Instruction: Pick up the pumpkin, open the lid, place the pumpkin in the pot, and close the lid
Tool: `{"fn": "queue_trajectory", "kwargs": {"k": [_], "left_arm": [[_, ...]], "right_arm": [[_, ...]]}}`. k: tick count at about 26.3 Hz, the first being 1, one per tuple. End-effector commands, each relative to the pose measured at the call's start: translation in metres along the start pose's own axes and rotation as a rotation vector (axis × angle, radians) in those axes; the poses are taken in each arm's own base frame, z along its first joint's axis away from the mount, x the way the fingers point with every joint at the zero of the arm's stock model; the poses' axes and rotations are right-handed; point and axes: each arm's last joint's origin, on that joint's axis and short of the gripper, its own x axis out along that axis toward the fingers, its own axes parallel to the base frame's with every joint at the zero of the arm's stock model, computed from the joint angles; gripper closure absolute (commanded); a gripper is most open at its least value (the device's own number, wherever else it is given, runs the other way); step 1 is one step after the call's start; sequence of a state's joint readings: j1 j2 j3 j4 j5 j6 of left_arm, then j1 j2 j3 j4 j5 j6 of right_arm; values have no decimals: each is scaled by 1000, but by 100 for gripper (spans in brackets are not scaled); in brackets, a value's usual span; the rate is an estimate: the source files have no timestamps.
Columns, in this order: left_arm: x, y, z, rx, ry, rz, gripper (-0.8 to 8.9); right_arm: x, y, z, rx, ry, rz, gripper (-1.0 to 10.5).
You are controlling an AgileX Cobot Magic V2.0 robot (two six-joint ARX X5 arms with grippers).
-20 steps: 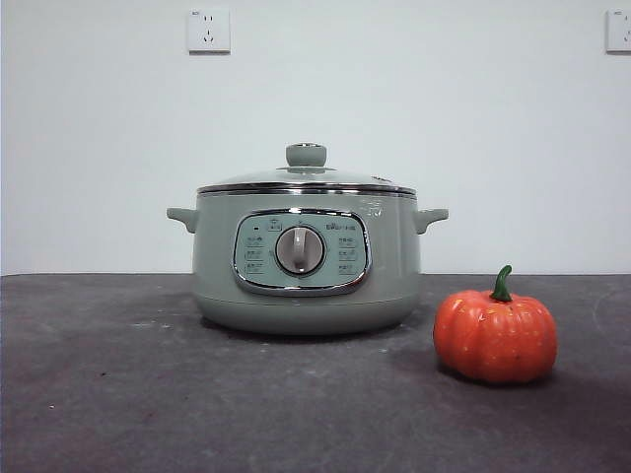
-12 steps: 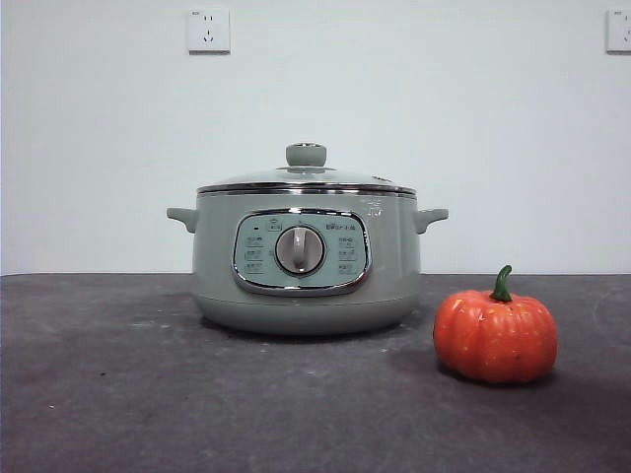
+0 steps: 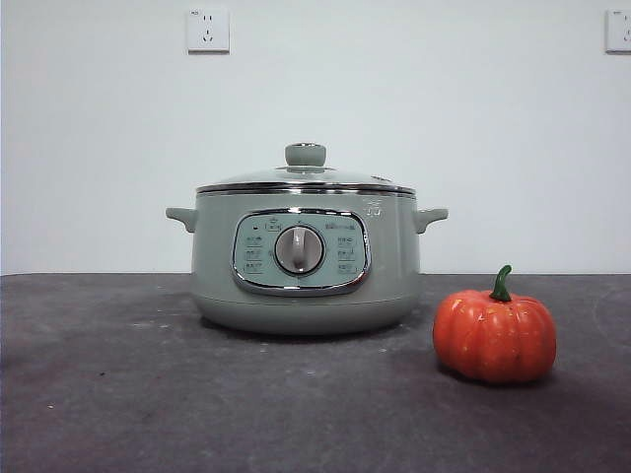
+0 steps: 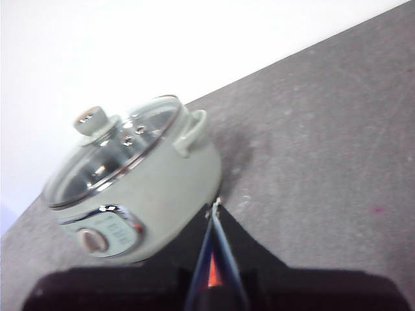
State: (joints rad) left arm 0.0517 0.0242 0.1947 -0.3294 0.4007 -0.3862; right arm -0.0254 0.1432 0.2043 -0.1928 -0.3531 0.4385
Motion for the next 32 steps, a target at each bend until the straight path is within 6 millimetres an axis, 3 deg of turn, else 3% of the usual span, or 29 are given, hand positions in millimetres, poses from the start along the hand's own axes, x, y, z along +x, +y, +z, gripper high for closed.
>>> {"fn": "queue_trajectory", "kwargs": {"k": [1,16,21,25,28,29,30,32], "left_arm": [[-3,-7,11,-5,18,-24,821],[6,-38,74,94,317,-296,821],[8,-49,94,126,396,-333,821],[4,-58,112,191,419,-306,821],[3,-58,114,207,410,-271,812],[3,-58,114,206,410,-271,780],[3,-58,114,206,410,-270,630],[3,-58,114,208,409,-261,166]], "right_arm": [[0,10,18,10,47,7,959],[13,61,103,-238,557,115,958],[17,74,117,-299,669,161,958],[17,78,117,-323,697,190,958],[18,78,117,-325,694,192,937],[18,78,117,-326,690,193,899],[18,79,118,-326,685,193,788],[19,79,118,-312,680,188,454]]}}
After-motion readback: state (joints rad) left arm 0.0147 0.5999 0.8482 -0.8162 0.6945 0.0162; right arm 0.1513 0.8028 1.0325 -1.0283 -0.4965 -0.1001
